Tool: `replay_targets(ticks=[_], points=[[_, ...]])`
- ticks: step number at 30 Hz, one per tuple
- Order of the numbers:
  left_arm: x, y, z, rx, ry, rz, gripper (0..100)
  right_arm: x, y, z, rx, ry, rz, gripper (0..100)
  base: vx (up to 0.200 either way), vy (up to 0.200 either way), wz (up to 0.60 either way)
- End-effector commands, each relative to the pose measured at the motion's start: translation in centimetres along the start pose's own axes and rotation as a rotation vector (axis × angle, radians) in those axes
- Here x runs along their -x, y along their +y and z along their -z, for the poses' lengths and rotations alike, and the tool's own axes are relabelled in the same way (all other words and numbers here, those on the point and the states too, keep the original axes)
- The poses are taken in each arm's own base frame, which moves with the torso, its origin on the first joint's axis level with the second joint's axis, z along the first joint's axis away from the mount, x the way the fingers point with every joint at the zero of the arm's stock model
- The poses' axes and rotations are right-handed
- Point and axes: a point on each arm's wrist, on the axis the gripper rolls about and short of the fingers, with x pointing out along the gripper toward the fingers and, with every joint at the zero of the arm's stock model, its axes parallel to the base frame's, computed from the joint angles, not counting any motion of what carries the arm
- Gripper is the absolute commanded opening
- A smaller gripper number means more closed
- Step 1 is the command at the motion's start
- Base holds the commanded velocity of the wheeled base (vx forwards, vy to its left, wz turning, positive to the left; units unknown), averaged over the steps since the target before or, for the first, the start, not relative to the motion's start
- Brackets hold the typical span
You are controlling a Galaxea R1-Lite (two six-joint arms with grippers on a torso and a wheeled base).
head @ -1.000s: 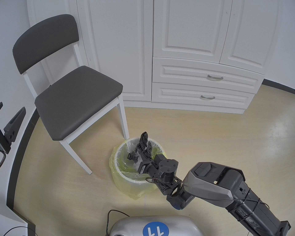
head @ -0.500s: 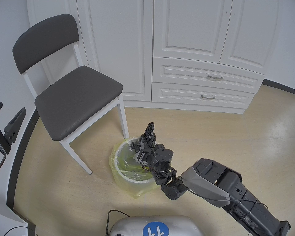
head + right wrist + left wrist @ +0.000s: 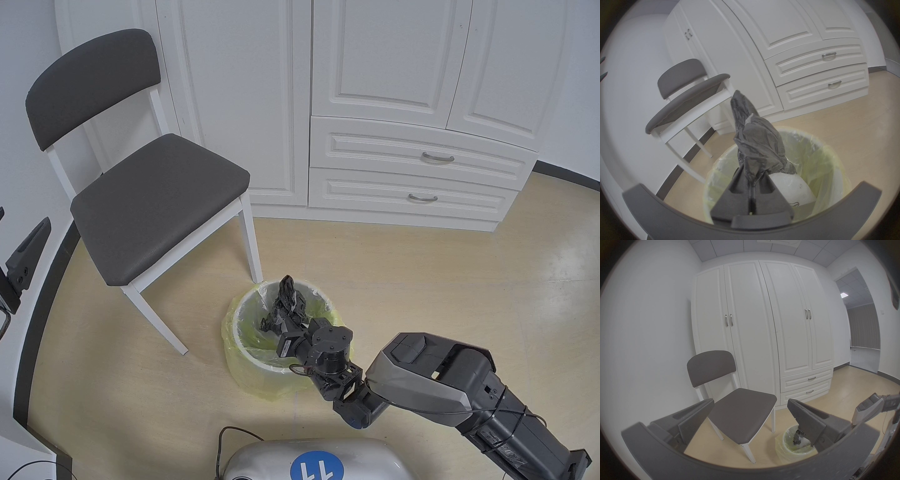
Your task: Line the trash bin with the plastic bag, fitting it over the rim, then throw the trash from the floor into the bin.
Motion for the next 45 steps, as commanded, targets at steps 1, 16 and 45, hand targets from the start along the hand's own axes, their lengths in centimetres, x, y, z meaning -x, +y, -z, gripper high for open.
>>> replay_targets(ticks=[1, 16, 45], points=[[0.0, 0.0, 0.0, 0.0, -0.002, -0.001, 100, 0.7, 0.5, -0.1, 0.007, 0.022, -0.01, 0, 0.0, 0.0, 0.0], [0.1, 0.0, -0.1, -0.018, -0.006, -0.002, 100, 0.4, 0.6, -0.1, 0.017, 0.088, -0.043, 0, 0.0, 0.0, 0.0], [0.0, -0.1, 0.6, -0.06, 0.022, 0.005, 100, -0.5, -1.8, -0.8, 0.107, 0.265, -0.078, 0, 0.0, 0.0, 0.0]])
